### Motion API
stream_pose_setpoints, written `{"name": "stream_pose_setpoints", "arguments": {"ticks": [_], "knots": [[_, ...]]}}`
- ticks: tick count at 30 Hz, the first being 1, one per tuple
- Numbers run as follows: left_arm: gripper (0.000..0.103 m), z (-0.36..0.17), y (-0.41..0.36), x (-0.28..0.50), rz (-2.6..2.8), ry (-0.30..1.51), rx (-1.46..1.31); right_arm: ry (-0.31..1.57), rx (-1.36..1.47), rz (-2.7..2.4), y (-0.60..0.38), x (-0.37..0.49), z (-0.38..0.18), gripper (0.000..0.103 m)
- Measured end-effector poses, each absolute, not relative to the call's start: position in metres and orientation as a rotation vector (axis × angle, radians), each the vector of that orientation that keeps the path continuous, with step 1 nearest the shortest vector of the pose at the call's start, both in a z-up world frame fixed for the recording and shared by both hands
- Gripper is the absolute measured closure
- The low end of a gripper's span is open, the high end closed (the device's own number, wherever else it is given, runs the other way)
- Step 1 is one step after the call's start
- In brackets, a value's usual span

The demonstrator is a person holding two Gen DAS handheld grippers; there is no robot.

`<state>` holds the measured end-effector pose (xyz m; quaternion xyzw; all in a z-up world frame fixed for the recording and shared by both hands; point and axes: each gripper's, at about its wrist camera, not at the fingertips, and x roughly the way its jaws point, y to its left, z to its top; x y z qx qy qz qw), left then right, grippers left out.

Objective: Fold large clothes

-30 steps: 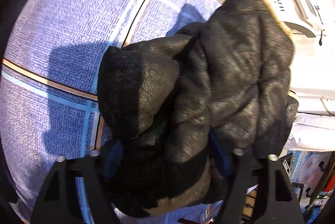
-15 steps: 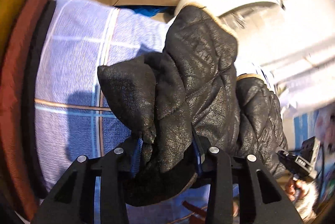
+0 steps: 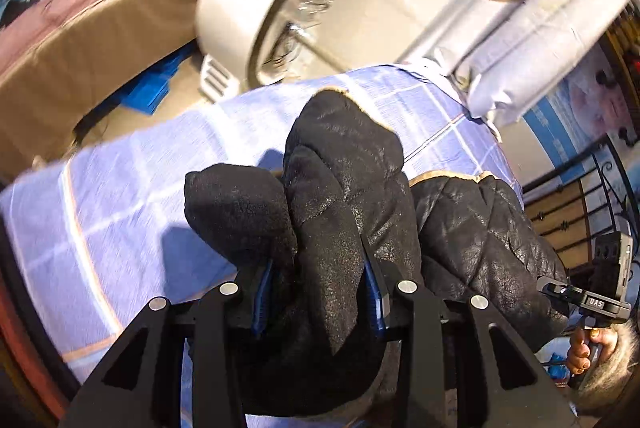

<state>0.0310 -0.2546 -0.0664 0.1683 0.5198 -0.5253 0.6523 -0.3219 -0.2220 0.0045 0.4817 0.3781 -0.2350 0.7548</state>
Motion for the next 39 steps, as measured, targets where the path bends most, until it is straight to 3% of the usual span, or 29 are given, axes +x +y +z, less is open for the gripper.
{"name": "stream_pose_setpoints", "arguments": {"ticks": [12,16,21,25,27,29,31,35,37,39], "knots": [[0.069,0.0,-0.571,-0.077,-1.592,0.935,0.459,0.608,0.774,-0.798,-0.361,-0.389,0.115,0.067],[0.069,-0.02,-0.662,-0.112,-1.662,0.884,0.478,0.489,0.728,-0.985,-0.407,-0.427,0.122,0.066],[0.071,-0.126,-0.712,-0.129,-1.581,1.042,0.577,0.424,0.895,-1.169,-0.446,-0.479,0.05,0.065],[0.093,-0.224,-0.703,-0.124,-1.39,1.079,0.791,0.484,1.13,-1.232,-0.452,-0.51,-0.048,0.062],[0.089,-0.24,-0.703,-0.113,-1.387,1.106,0.776,0.502,1.263,-1.315,-0.45,-0.527,-0.094,0.061],[0.088,-0.243,-0.71,-0.108,-1.368,1.102,0.775,0.383,1.416,-1.344,-0.445,-0.555,-0.124,0.06],[0.065,-0.243,-0.719,-0.109,-1.319,1.057,0.821,0.257,1.54,-1.312,-0.441,-0.574,-0.14,0.056],[0.039,-0.247,-0.73,-0.106,-1.259,0.986,0.877,0.349,1.473,-1.33,-0.448,-0.575,-0.14,0.05],[0.018,-0.247,-0.729,-0.106,-1.232,0.951,0.873,0.342,1.499,-1.353,-0.443,-0.571,-0.141,0.042],[0.012,-0.246,-0.723,-0.098,-1.233,0.938,0.852,0.32,1.542,-1.397,-0.442,-0.576,-0.15,0.033]]}}
